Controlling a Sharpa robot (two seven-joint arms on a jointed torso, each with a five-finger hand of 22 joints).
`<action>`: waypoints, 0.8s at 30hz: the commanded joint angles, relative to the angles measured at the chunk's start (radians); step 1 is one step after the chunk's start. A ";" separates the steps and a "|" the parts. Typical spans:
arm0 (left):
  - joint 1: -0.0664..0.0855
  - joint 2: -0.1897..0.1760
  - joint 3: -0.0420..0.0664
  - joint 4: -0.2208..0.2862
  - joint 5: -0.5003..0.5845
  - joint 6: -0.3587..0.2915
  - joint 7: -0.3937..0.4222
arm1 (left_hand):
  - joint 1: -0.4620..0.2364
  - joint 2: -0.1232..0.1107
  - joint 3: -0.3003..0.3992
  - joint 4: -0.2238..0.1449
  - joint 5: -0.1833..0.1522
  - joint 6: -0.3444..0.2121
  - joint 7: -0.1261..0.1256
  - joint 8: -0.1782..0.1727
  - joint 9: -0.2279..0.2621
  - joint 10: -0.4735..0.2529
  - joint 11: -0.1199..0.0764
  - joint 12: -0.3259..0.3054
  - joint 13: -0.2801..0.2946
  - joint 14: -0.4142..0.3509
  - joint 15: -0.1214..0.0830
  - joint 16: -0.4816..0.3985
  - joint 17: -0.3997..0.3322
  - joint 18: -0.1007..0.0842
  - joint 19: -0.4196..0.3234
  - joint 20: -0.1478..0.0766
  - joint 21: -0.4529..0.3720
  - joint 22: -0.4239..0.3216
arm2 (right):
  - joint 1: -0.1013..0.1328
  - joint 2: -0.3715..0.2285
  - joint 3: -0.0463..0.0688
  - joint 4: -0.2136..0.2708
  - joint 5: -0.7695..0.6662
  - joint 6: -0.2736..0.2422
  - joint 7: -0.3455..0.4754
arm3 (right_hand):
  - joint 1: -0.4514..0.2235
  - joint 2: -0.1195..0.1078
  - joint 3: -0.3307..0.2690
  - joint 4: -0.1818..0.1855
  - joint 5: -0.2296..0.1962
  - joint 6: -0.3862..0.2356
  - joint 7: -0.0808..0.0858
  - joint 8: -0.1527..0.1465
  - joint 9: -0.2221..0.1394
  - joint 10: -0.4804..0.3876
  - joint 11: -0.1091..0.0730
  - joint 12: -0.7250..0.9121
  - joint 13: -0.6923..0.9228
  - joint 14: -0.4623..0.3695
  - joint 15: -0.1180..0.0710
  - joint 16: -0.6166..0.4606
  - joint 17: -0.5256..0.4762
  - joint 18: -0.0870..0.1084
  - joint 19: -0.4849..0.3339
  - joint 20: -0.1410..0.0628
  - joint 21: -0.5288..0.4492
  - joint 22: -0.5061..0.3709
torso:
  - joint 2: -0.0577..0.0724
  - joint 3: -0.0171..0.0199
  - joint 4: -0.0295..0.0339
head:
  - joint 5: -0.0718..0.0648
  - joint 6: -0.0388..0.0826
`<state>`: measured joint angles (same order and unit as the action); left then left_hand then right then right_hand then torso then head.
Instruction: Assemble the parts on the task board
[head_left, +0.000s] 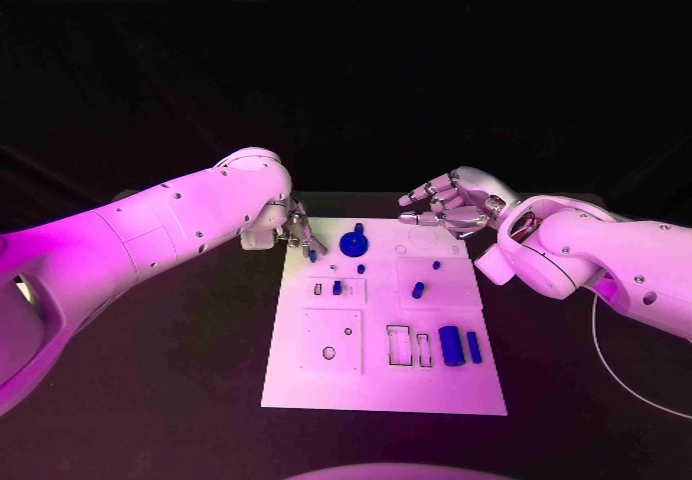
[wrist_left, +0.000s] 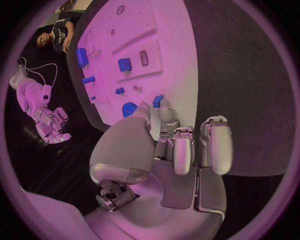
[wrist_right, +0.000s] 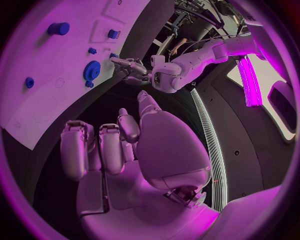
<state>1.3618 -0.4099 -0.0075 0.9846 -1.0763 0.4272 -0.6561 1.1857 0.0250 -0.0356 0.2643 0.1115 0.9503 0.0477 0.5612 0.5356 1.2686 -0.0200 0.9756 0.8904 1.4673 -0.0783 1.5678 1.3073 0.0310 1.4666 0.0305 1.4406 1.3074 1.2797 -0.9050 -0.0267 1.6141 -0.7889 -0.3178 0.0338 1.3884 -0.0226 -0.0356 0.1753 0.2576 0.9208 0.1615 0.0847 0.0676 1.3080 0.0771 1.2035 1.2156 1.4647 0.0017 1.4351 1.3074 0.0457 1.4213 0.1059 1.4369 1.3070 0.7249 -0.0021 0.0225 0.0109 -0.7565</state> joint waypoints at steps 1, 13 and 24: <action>-0.001 0.004 0.000 -0.002 0.006 0.023 -0.007 | 0.013 0.003 -0.001 -0.007 0.001 0.004 -0.001 0.004 0.000 0.003 -0.004 0.002 -0.002 0.104 -0.007 0.003 0.263 0.006 0.051 -0.007 0.001 0.125 | -0.001 0.000 0.000 0.001 -0.007 0.013 0.008 | -0.006 0.002 -0.004 0.000 0.000 0.007 -0.001 0.006 0.002 -0.002 -0.004 0.003 0.001 0.055 -0.006 -0.004 0.039 0.014 -0.007 -0.003 -0.004 0.000 | 0.000 -0.0003 0.0001 | 0.000 -0.001; -0.003 0.010 0.000 -0.010 0.010 0.029 -0.007 | 0.025 0.009 0.003 -0.013 0.001 0.003 -0.001 0.006 0.000 0.003 -0.005 0.001 -0.003 0.104 -0.007 0.003 0.263 0.006 0.051 -0.008 0.001 0.125 | -0.001 -0.001 0.000 0.003 -0.007 0.013 0.008 | -0.006 0.002 -0.004 0.000 0.000 0.007 -0.001 0.006 0.002 -0.002 -0.004 0.003 0.001 0.055 -0.006 -0.004 0.039 0.014 -0.007 -0.003 -0.004 0.000 | 0.000 -0.0003 0.0004 | -0.002 -0.004; -0.004 0.011 0.000 -0.010 0.029 -0.008 -0.001 | 0.234 0.073 0.208 -0.150 0.033 -0.035 -0.005 -0.006 -0.009 -0.016 -0.012 -0.025 -0.025 0.104 -0.017 0.003 0.263 0.009 0.047 -0.019 -0.010 0.118 | -0.001 0.000 0.000 0.002 -0.007 0.015 0.009 | -0.005 0.004 -0.004 0.000 0.002 0.007 -0.001 0.007 0.002 -0.002 -0.004 0.004 0.001 0.055 -0.006 -0.005 0.038 0.014 -0.006 -0.003 -0.004 0.000 | 0.000 -0.0001 0.0004 | -0.001 -0.006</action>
<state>1.3593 -0.4008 -0.0070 0.9743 -1.0636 0.4321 -0.6612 1.3795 0.0736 0.1184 0.1530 0.1355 0.9191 0.0421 0.5486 0.5208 1.2575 -0.0341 0.9546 0.8685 1.4675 -0.0894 1.5678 1.3081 0.0310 1.4650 0.0178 1.4349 1.3074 1.2796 -0.9059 -0.0267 1.6155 -0.7889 -0.3169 0.0340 1.3885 -0.0226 -0.0356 0.1753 0.2576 0.9208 0.1615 0.0847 0.0676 1.3080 0.0771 1.2034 1.2156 1.4647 0.0018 1.4351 1.3081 0.0457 1.4213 0.1059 1.4369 1.3069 0.7247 -0.0024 0.0232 0.0090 -0.7616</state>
